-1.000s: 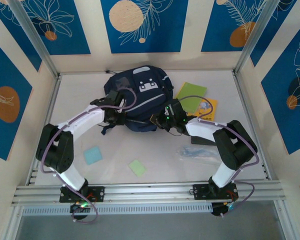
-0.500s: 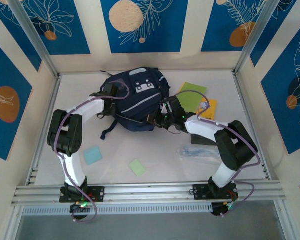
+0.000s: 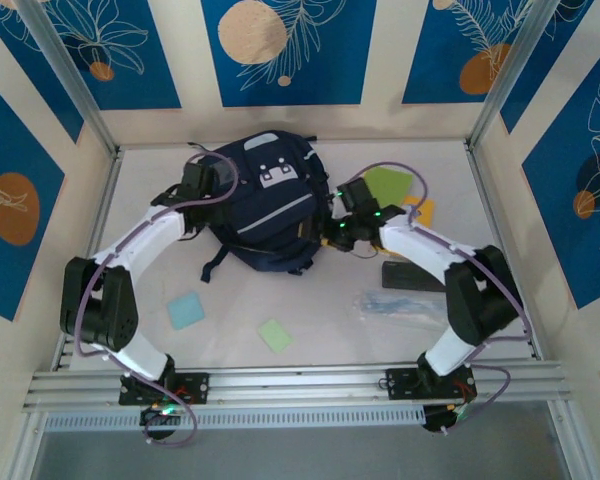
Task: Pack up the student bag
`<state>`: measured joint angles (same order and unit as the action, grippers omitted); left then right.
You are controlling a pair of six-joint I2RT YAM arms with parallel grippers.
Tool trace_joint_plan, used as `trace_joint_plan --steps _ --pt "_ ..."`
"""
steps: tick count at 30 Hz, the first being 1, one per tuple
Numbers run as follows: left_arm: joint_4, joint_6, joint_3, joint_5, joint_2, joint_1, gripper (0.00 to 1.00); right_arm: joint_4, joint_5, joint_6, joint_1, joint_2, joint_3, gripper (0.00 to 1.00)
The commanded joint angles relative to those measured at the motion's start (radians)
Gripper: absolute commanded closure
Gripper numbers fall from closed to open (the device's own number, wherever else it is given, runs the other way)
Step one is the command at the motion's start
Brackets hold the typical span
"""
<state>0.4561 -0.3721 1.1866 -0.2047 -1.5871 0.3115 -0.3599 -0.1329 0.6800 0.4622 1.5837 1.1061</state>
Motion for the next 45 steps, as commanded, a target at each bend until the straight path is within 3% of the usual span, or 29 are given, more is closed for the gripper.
trace_joint_plan --steps 1,6,10,18,32,40,45 --pt "-0.057 -0.073 -0.02 0.115 0.034 0.073 0.2 -0.139 0.104 -0.128 -0.104 -0.077 0.035 0.26" --pt "-0.197 -0.156 0.0 0.12 -0.001 0.22 0.2 -0.121 0.178 -0.203 -0.281 -0.054 0.08 0.22" --pt "-0.247 -0.206 0.057 0.117 -0.068 0.306 0.21 -0.062 0.184 -0.237 -0.421 0.053 0.153 0.22" --pt "-0.232 -0.206 0.077 0.139 -0.096 0.351 0.21 0.068 0.065 -0.27 -0.612 0.329 0.363 0.22" --pt "-0.213 -0.183 -0.042 0.097 0.022 0.353 0.2 -0.052 -0.177 -0.246 -0.672 0.751 0.788 0.29" --pt "-0.126 -0.059 -0.006 0.012 0.082 0.354 0.19 -0.099 -0.173 -0.236 -0.652 0.811 0.831 0.3" --pt "-0.125 -0.036 -0.016 -0.018 0.126 0.352 0.18 -0.152 -0.244 -0.249 -0.657 0.848 0.879 0.33"
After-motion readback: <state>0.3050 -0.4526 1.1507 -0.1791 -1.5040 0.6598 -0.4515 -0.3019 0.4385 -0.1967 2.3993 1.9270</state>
